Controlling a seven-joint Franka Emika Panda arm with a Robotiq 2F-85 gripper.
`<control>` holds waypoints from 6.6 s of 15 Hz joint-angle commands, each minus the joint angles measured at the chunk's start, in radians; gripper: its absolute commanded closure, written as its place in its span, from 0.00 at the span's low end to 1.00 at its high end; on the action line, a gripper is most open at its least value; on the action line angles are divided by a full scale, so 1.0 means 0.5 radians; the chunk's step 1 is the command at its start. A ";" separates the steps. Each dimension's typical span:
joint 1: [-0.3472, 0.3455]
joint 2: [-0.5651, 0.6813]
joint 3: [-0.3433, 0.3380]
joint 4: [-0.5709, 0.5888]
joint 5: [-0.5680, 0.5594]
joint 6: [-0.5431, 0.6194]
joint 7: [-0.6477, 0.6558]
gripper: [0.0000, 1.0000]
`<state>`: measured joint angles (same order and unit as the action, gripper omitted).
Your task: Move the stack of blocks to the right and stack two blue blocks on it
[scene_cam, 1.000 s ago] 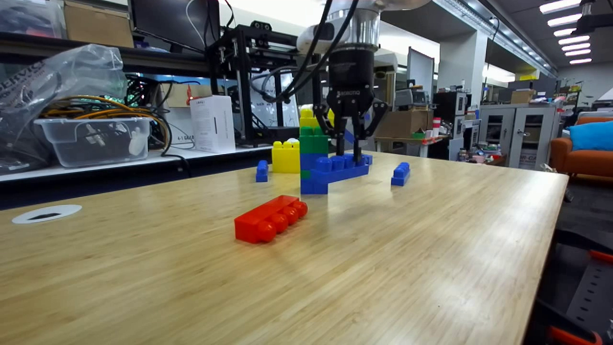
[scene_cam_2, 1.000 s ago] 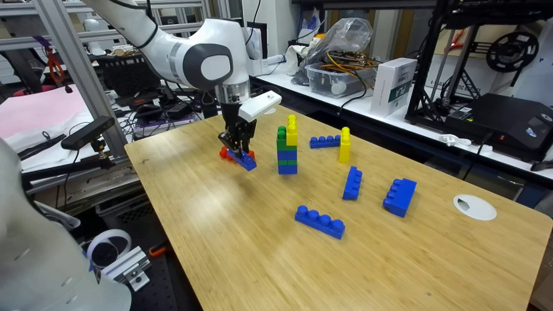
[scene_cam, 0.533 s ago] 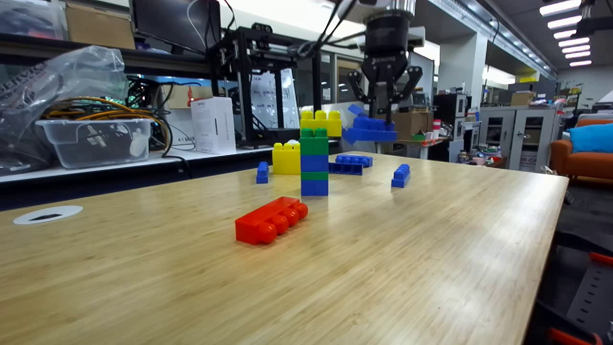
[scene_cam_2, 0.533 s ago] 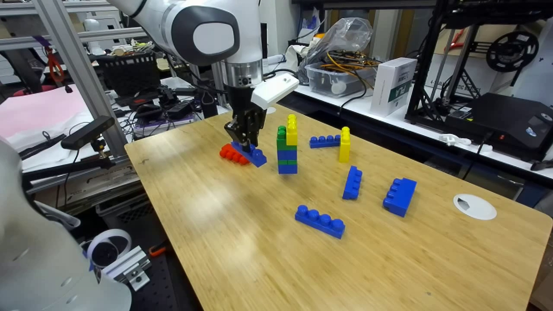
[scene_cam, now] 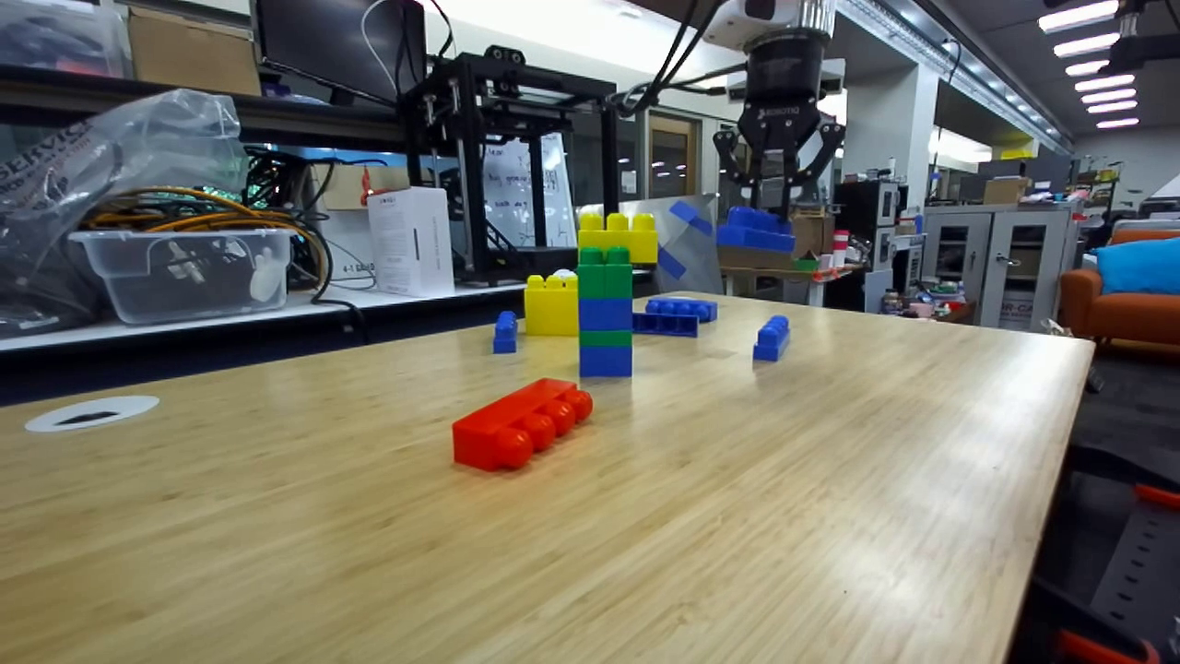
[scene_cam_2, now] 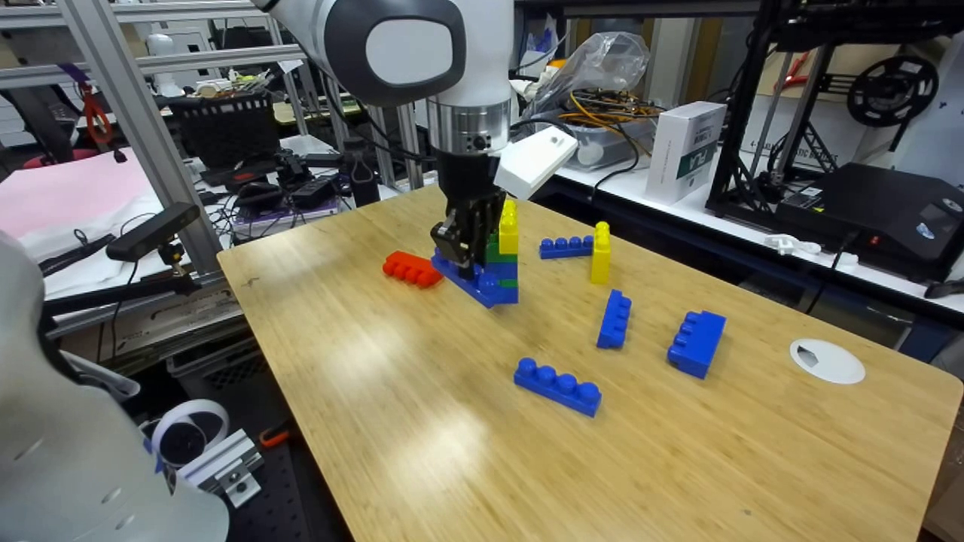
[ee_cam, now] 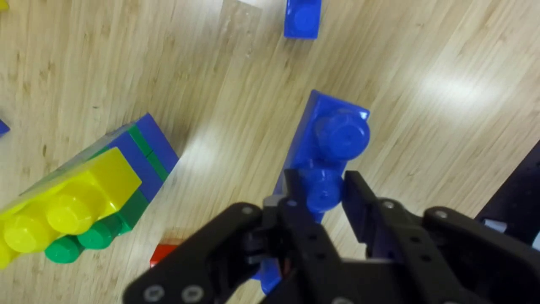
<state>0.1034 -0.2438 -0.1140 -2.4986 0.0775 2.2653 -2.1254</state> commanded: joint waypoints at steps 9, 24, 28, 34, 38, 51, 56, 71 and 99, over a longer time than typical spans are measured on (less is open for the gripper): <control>-0.139 0.248 -0.003 0.242 0.009 -0.108 -0.146 0.70; -0.139 0.247 -0.002 0.249 0.009 -0.132 -0.146 0.70; -0.148 0.262 -0.015 0.264 -0.019 -0.117 -0.252 0.93; -0.223 0.380 -0.050 0.372 -0.045 -0.122 -0.528 0.93; -0.290 0.495 -0.044 0.480 -0.088 -0.096 -0.667 0.93; -0.384 0.801 -0.010 0.661 -0.211 -0.044 -0.749 0.93; -0.393 0.857 0.011 0.637 -0.251 0.023 -0.738 0.93; -0.416 0.949 0.047 0.600 -0.249 0.123 -0.765 0.93; -0.447 1.069 0.103 0.569 -0.253 0.290 -0.787 0.93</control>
<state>-0.0969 0.2675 -0.0829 -2.2131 -0.0345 2.3711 -2.5191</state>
